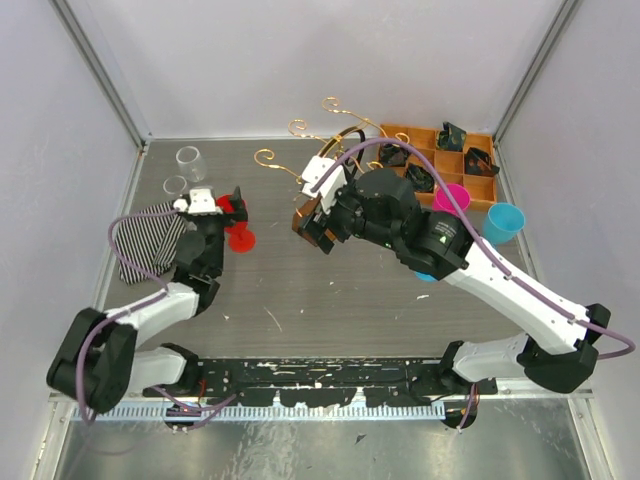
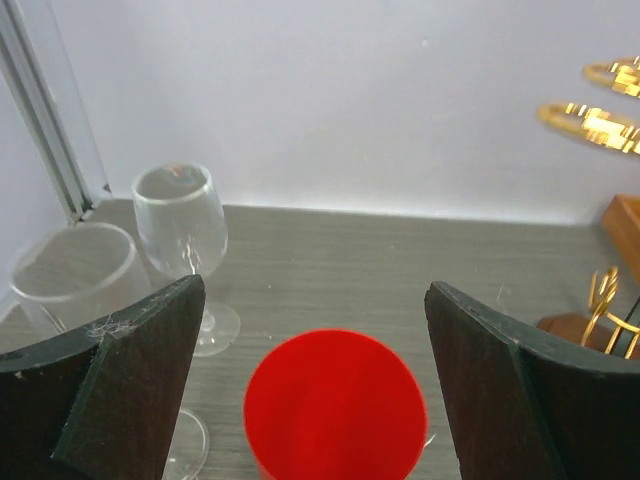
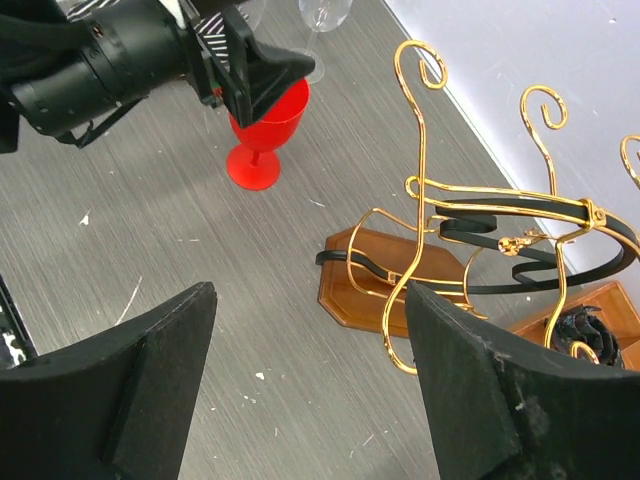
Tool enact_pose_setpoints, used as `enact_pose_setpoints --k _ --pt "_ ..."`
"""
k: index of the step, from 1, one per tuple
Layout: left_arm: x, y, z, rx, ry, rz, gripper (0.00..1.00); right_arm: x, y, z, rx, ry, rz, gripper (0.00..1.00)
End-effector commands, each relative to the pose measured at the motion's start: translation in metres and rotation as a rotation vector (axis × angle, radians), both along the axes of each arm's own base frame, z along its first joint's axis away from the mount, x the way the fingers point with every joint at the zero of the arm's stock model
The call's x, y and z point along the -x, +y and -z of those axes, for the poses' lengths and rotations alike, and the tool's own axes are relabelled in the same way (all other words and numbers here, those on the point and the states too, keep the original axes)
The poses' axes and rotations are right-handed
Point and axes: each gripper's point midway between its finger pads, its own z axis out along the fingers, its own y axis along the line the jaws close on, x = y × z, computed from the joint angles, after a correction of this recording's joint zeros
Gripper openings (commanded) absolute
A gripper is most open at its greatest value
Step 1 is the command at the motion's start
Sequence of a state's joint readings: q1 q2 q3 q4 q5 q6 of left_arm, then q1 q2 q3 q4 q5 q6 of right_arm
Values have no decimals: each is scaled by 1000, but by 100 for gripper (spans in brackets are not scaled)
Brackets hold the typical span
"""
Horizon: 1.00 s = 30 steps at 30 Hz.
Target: Take the wine glass off the wine glass rack
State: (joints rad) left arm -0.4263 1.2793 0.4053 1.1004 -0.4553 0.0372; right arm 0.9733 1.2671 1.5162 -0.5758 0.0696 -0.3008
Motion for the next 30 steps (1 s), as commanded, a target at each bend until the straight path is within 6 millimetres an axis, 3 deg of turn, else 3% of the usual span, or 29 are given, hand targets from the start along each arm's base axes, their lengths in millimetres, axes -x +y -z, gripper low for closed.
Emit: enact_pose_setpoints --k 1,6,9,10,12,13,14,15,18,24,30 --pt "8 4 -28 -4 -1 -8 98 0 -9 -36 -124 -41 46 82" --pt "24 8 -61 25 106 6 98 -27 -30 -58 -282 25 242 89" --pt "32 12 -74 52 304 -24 98 -61 -58 -71 -401 106 394 92" --pt "36 13 -72 48 390 -37 98 -71 -66 -72 -420 134 422 99" --pt "43 9 -82 47 531 -33 98 -88 -79 -71 -445 178 480 100" --pt "45 5 -97 64 571 -19 98 -95 -84 -72 -453 179 505 100" --pt "50 3 -90 55 650 -19 98 -101 -91 -72 -464 178 540 100" --pt "52 1 -103 67 671 -10 98 -107 -98 -72 -479 178 579 100" --pt "63 -5 -108 82 760 18 98 -131 -123 -63 -510 213 697 100" --pt "65 -17 -110 76 842 66 98 -184 -171 -33 -506 299 814 100" --pt "57 -20 -103 21 864 80 98 -196 -186 -17 -485 322 861 100"
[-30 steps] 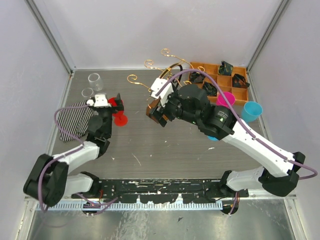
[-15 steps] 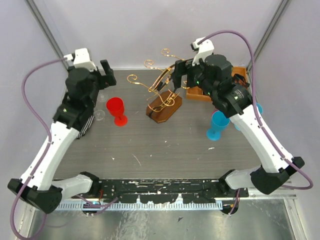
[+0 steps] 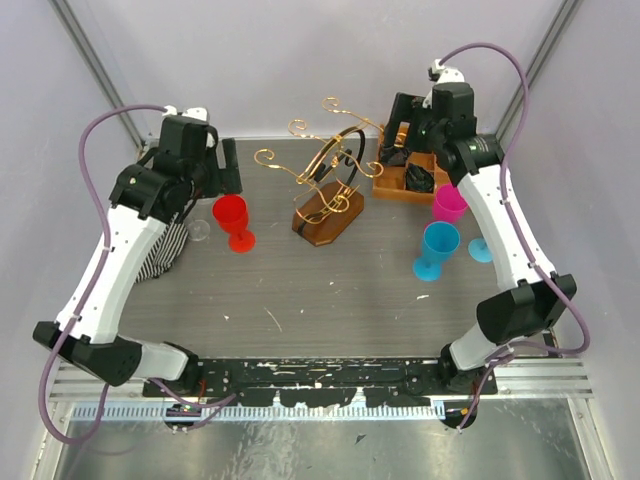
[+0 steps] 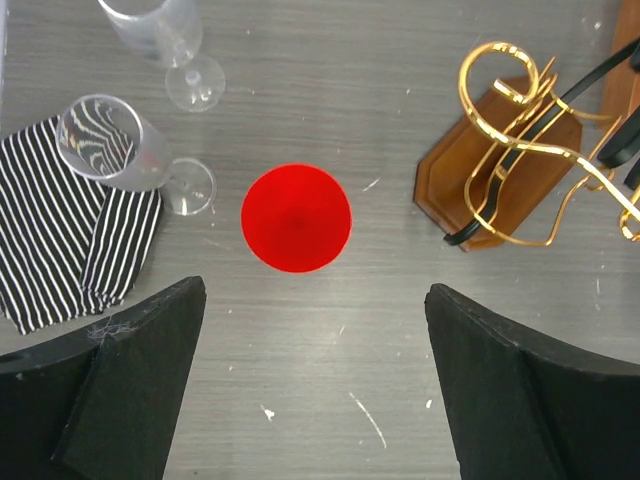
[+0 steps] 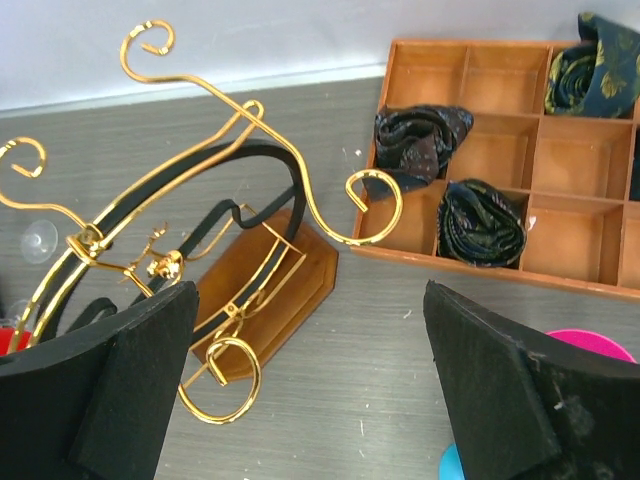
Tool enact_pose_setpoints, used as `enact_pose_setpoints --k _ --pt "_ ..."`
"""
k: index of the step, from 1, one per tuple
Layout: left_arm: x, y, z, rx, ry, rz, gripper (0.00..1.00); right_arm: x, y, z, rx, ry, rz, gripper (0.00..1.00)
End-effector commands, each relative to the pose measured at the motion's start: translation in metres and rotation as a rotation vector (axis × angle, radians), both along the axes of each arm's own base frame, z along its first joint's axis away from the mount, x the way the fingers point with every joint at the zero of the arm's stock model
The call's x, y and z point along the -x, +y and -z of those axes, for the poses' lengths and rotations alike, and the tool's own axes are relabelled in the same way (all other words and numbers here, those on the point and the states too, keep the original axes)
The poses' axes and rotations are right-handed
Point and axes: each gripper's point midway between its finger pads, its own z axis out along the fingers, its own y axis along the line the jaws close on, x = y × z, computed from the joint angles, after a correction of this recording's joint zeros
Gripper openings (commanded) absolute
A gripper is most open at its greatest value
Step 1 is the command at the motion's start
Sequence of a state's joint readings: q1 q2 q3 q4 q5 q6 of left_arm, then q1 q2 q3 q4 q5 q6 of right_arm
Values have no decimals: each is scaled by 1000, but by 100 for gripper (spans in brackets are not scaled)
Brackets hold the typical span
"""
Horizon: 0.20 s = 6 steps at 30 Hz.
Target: Take the wine glass off the wine glass rack
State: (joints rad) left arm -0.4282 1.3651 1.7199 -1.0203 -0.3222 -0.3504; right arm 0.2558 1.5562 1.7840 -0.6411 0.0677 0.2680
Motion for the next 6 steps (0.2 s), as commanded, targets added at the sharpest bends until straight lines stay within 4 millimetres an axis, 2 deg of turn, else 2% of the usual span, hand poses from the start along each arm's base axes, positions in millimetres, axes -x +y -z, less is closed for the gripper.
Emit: enact_pose_setpoints --k 1,6 --pt "6 -3 0 -13 35 37 98 7 3 -27 -39 -58 -11 100" --pt "4 -12 -3 30 35 56 98 10 -2 -22 -19 -50 -3 100"
